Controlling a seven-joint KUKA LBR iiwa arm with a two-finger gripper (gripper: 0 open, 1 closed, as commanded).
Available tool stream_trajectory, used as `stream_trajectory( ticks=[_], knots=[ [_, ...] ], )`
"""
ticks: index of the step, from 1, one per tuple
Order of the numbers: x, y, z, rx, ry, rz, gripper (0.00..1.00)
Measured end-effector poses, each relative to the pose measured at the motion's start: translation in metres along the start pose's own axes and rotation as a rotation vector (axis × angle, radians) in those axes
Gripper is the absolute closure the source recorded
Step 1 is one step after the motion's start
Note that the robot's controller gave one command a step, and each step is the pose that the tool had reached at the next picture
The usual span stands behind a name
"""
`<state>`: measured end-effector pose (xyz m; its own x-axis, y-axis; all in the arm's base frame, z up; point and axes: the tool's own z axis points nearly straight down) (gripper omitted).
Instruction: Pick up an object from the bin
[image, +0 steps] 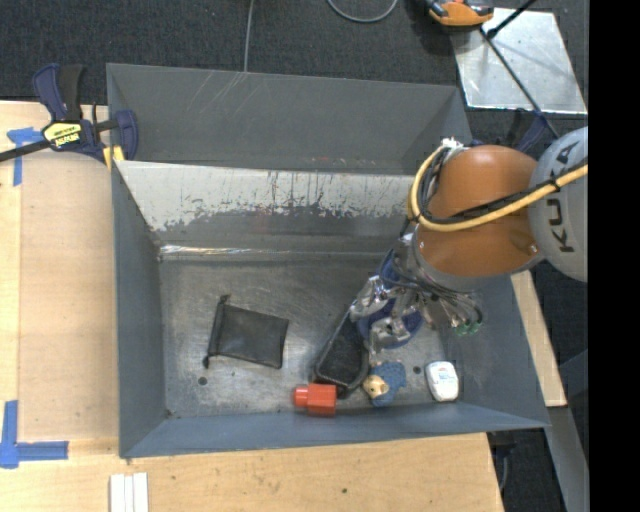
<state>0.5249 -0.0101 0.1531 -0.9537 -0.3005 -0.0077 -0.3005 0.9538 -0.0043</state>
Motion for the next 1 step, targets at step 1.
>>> stream_trajectory(
  ticks=[1],
  knots=[
    [-0.0023,0.0005,-0.0918,-0.001,-0.004,0.015,1.00]
  ],
)
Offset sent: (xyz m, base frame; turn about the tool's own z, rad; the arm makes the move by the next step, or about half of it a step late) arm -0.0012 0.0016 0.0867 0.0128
